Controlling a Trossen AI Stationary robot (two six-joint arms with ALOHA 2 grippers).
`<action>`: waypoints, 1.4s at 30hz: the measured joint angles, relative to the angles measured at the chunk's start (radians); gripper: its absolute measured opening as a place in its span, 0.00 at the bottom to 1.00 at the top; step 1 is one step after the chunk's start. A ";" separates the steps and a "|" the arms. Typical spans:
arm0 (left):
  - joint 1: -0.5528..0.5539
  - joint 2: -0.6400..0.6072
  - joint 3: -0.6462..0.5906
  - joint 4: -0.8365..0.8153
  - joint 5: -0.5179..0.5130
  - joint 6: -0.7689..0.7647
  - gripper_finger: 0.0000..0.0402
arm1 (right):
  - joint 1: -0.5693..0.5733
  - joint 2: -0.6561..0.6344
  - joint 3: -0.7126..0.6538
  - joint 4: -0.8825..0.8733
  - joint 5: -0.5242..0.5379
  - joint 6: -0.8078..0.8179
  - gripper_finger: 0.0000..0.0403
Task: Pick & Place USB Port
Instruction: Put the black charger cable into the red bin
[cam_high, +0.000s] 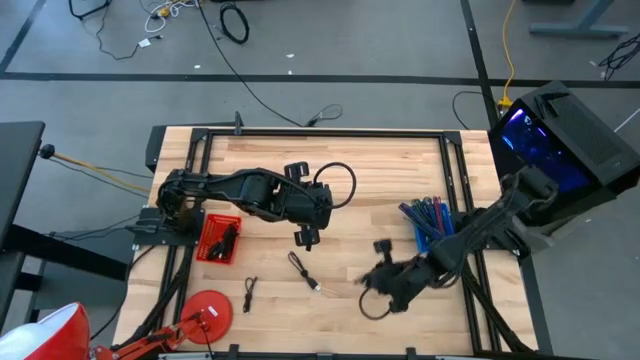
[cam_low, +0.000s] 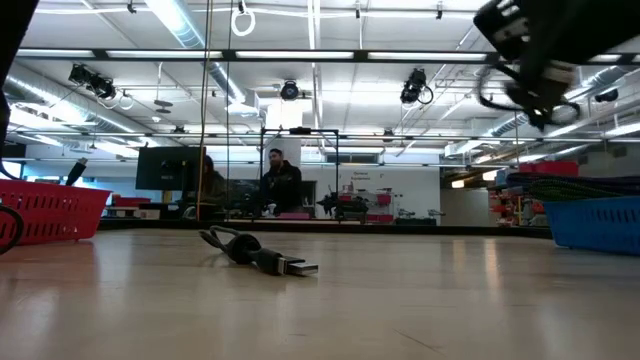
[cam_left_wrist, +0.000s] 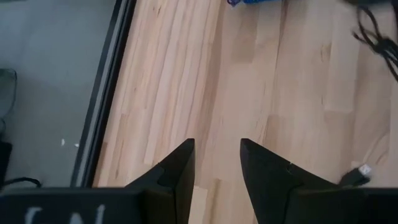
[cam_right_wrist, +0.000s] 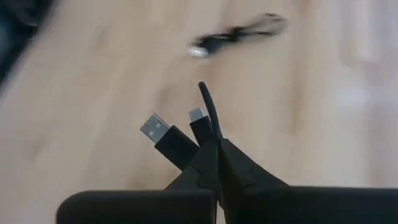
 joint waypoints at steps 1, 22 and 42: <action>0.000 0.000 0.000 -0.001 0.001 0.012 0.33 | -0.010 -0.026 0.000 -0.025 0.030 -0.001 0.00; 0.049 -0.165 -0.049 0.047 0.027 0.170 0.31 | -0.207 -0.626 -0.327 0.589 0.180 -0.350 0.00; 0.130 -0.575 -1.043 1.440 0.418 0.457 0.27 | -0.464 -0.598 -0.369 1.018 -0.353 -0.341 0.00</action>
